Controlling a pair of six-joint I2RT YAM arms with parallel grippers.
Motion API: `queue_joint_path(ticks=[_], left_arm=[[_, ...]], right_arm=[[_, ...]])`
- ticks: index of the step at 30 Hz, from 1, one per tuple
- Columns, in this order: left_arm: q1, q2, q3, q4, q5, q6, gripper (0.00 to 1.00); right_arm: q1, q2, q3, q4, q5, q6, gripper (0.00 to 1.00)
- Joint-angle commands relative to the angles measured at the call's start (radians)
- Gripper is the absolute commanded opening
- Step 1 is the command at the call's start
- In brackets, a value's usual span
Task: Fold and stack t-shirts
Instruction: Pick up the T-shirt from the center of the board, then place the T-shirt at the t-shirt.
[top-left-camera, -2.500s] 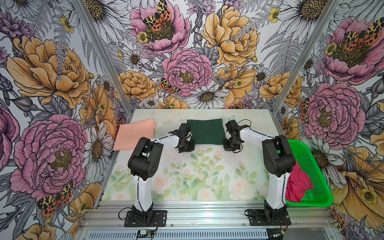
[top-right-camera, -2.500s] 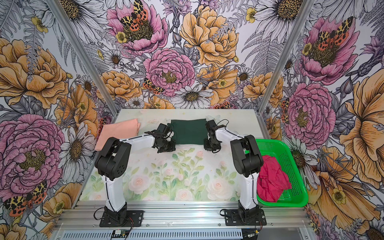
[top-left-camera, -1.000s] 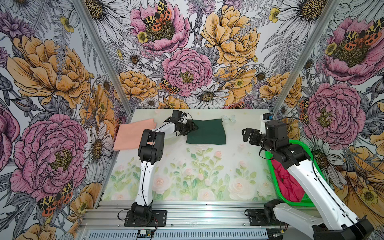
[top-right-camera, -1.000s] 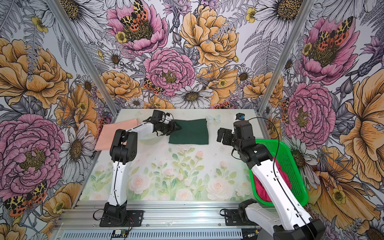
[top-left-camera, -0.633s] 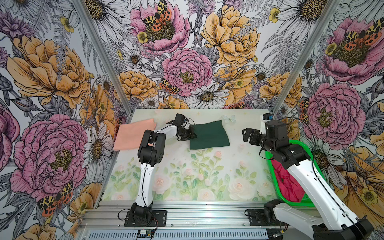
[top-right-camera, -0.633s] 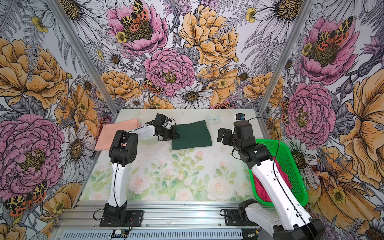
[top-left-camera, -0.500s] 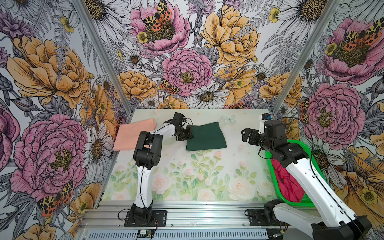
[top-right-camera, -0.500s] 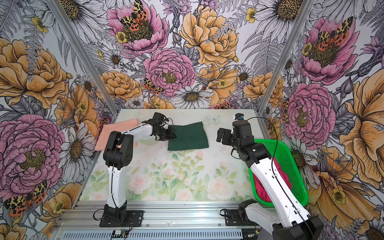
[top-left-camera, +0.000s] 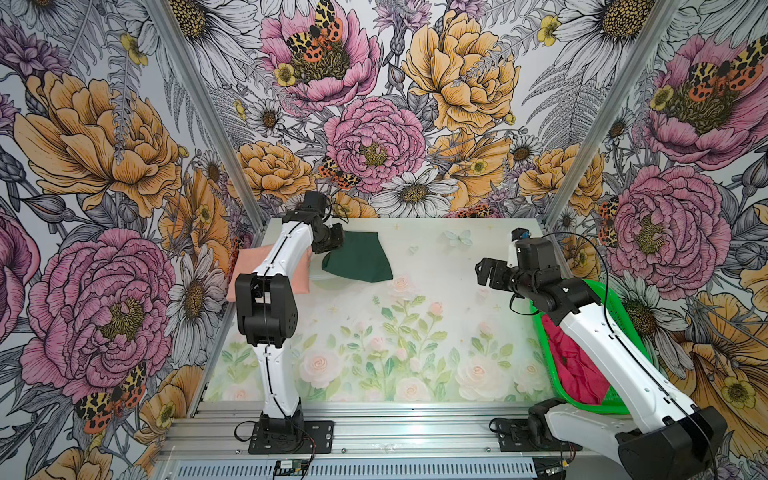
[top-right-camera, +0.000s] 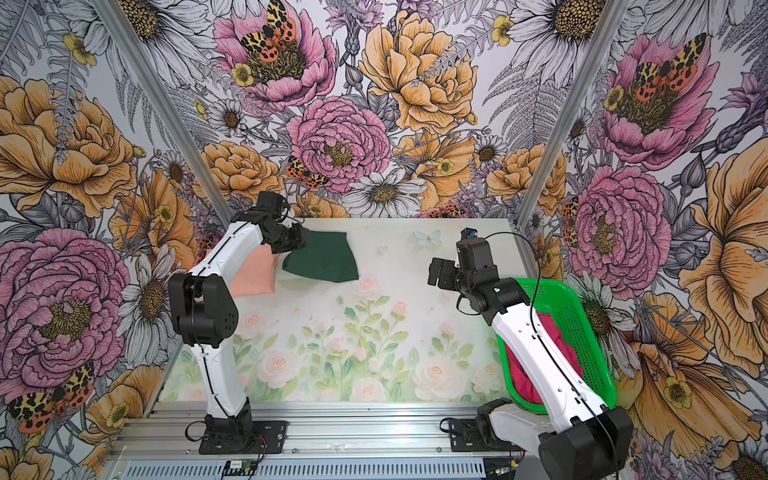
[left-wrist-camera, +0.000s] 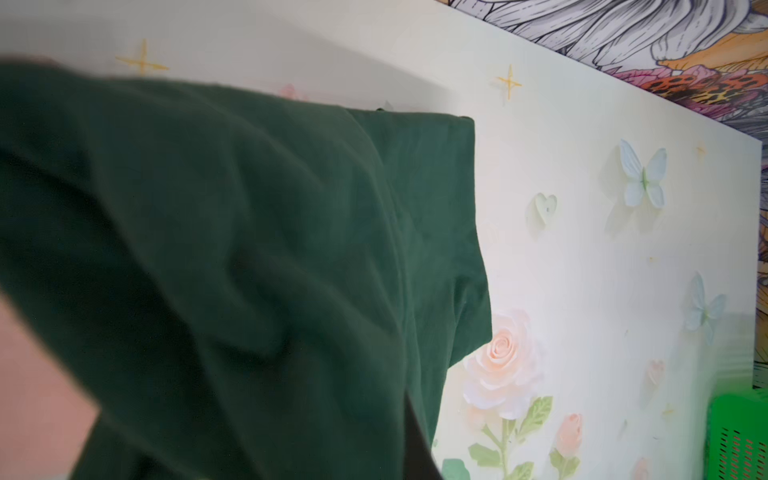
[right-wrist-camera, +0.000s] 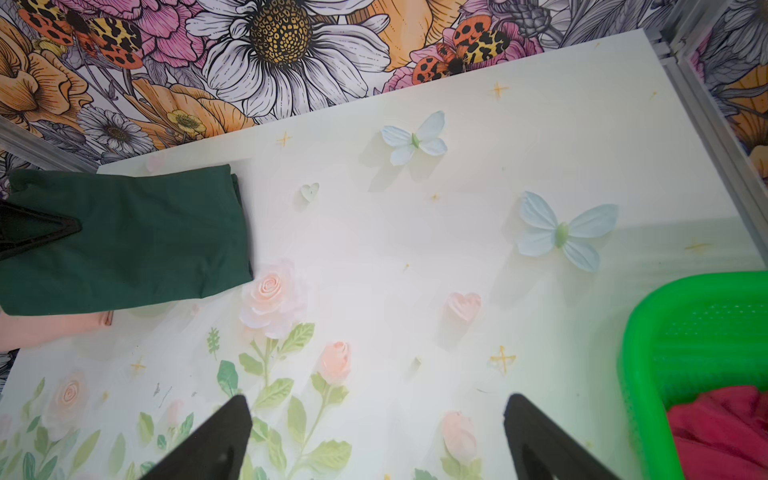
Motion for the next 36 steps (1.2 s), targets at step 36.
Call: queue_joint_path(ticks=[36], left_arm=[[0.395, 0.2, 0.493, -0.443, -0.248, 0.202, 0.0]], right_arm=[[0.035, 0.151, 0.104, 0.022, -0.043, -0.02, 0.97]])
